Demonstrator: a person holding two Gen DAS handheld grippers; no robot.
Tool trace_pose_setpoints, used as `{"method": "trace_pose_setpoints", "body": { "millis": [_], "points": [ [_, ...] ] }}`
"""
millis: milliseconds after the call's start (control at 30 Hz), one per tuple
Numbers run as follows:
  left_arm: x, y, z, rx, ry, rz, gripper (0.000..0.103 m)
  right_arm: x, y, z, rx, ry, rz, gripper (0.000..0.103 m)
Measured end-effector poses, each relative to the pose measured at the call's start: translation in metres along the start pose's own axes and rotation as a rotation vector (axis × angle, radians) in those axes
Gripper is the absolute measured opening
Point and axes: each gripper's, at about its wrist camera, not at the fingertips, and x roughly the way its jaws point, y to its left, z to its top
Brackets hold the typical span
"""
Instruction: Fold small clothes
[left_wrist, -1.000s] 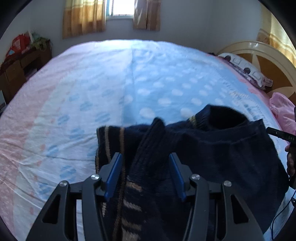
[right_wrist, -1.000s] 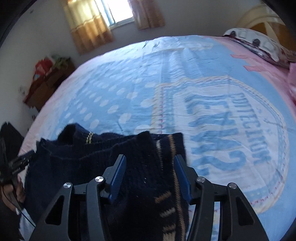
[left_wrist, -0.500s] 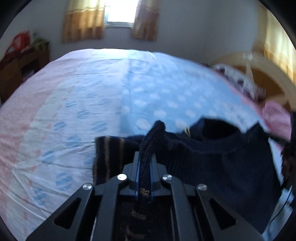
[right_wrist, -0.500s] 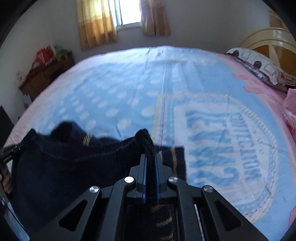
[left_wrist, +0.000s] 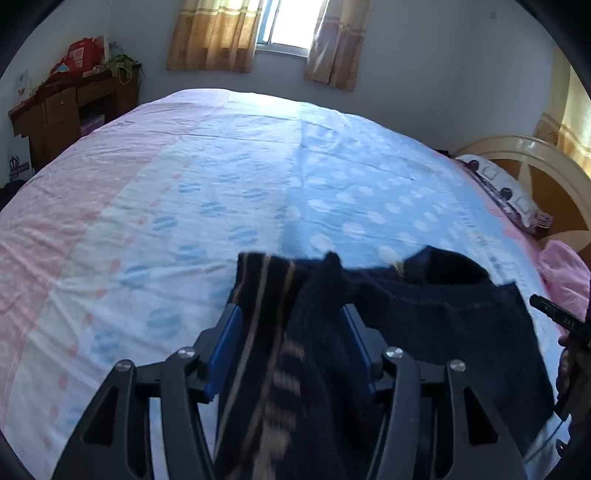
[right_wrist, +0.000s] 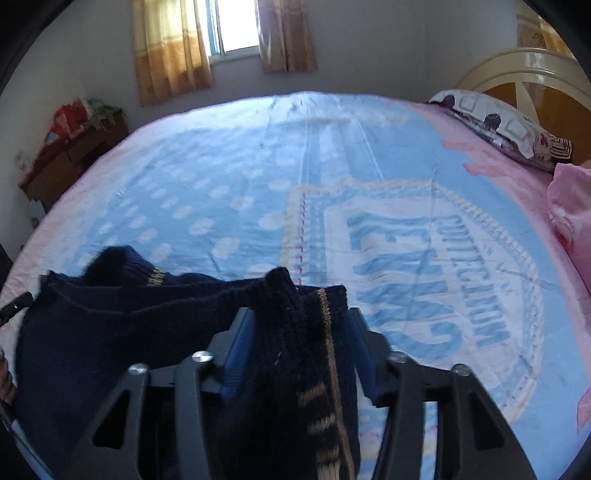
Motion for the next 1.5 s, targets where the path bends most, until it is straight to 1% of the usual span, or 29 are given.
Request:
{"method": "trace_pose_setpoints", "body": {
  "millis": [67,100,167,233,267,300,333,367,400,467,500,567,633,700,767,833,867,900,933,1000,1033,1067,1100,1167,1233,1333,1500],
  "points": [
    [-0.017,-0.001,-0.015,0.01,-0.004,-0.016,0.059,-0.019,0.001,-0.008,0.005,-0.014,0.052,0.053],
    [-0.024,-0.003,-0.025,0.026,0.0,-0.024,0.064,-0.028,0.003,-0.014,0.002,-0.011,0.073,0.053],
    [-0.035,-0.006,-0.049,0.072,0.018,-0.003,0.066,-0.047,0.01,-0.034,-0.024,0.007,0.143,0.053],
    [-0.036,-0.008,-0.064,0.107,0.041,0.014,0.066,-0.062,0.02,-0.06,-0.079,0.025,0.172,0.053],
    [-0.034,-0.009,-0.072,0.126,0.062,0.03,0.066,-0.066,0.023,-0.07,-0.105,0.034,0.17,0.053],
    [-0.033,-0.009,-0.079,0.142,0.072,0.063,0.067,-0.068,0.027,-0.081,-0.13,0.048,0.168,0.053],
    [-0.034,-0.008,-0.084,0.158,0.069,0.095,0.067,-0.067,0.029,-0.094,-0.161,0.083,0.153,0.053],
    [-0.032,-0.008,-0.088,0.173,0.076,0.124,0.068,-0.065,0.029,-0.104,-0.177,0.108,0.119,0.053],
    [-0.03,-0.005,-0.092,0.167,0.094,0.131,0.068,-0.061,0.026,-0.116,-0.185,0.135,0.07,0.053],
    [-0.032,0.002,-0.1,0.121,0.111,0.105,0.069,-0.058,0.02,-0.135,-0.184,0.176,0.047,0.052],
    [-0.034,0.005,-0.103,0.105,0.108,0.102,0.072,-0.062,0.018,-0.14,-0.179,0.157,0.049,0.052],
    [-0.037,0.01,-0.108,0.085,0.105,0.109,0.077,-0.069,0.018,-0.149,-0.182,0.149,0.032,0.052],
    [-0.039,0.016,-0.11,0.056,0.092,0.092,0.078,-0.075,0.021,-0.151,-0.19,0.15,0.012,0.052],
    [-0.041,0.019,-0.111,0.04,0.082,0.084,0.078,-0.08,0.019,-0.146,-0.168,0.134,0.002,0.052],
    [-0.04,0.018,-0.111,0.04,0.077,0.094,0.078,-0.094,0.023,-0.139,-0.135,0.068,0.025,0.053],
    [-0.042,0.015,-0.115,0.047,0.078,0.111,0.08,-0.104,0.037,-0.138,-0.168,0.029,0.047,0.053],
    [-0.044,0.014,-0.117,0.051,0.077,0.121,0.083,-0.105,0.043,-0.138,-0.193,0.02,0.034,0.053],
    [-0.045,0.014,-0.119,0.052,0.078,0.133,0.087,-0.104,0.047,-0.139,-0.217,0.018,0.011,0.053],
    [-0.044,0.014,-0.12,0.05,0.08,0.141,0.088,-0.097,0.049,-0.142,-0.231,0.041,-0.017,0.053],
    [-0.046,0.015,-0.122,0.049,0.079,0.143,0.089,-0.079,0.039,-0.15,-0.2,0.1,-0.048,0.053],
    [-0.046,0.014,-0.123,0.052,0.078,0.145,0.089,-0.076,0.034,-0.153,-0.179,0.101,-0.034,0.055],
    [-0.047,0.014,-0.124,0.056,0.076,0.149,0.09,-0.077,0.03,-0.156,-0.166,0.075,-0.018,0.055],
    [-0.047,0.014,-0.125,0.057,0.074,0.152,0.09,-0.079,0.029,-0.157,-0.166,0.068,-0.014,0.055],
    [-0.048,0.013,-0.126,0.061,0.068,0.157,0.091,-0.083,0.03,-0.158,-0.168,0.068,-0.028,0.055],
    [-0.047,0.014,-0.125,0.06,0.067,0.164,0.094,-0.092,0.034,-0.153,-0.145,0.04,-0.028,0.055],
    [-0.046,0.014,-0.125,0.057,0.067,0.171,0.096,-0.103,0.055,-0.141,-0.15,-0.017,-0.001,0.055],
    [-0.046,0.017,-0.125,0.048,0.072,0.163,0.098,-0.091,0.111,-0.133,-0.225,-0.019,0.073,0.055]
  ]
}}
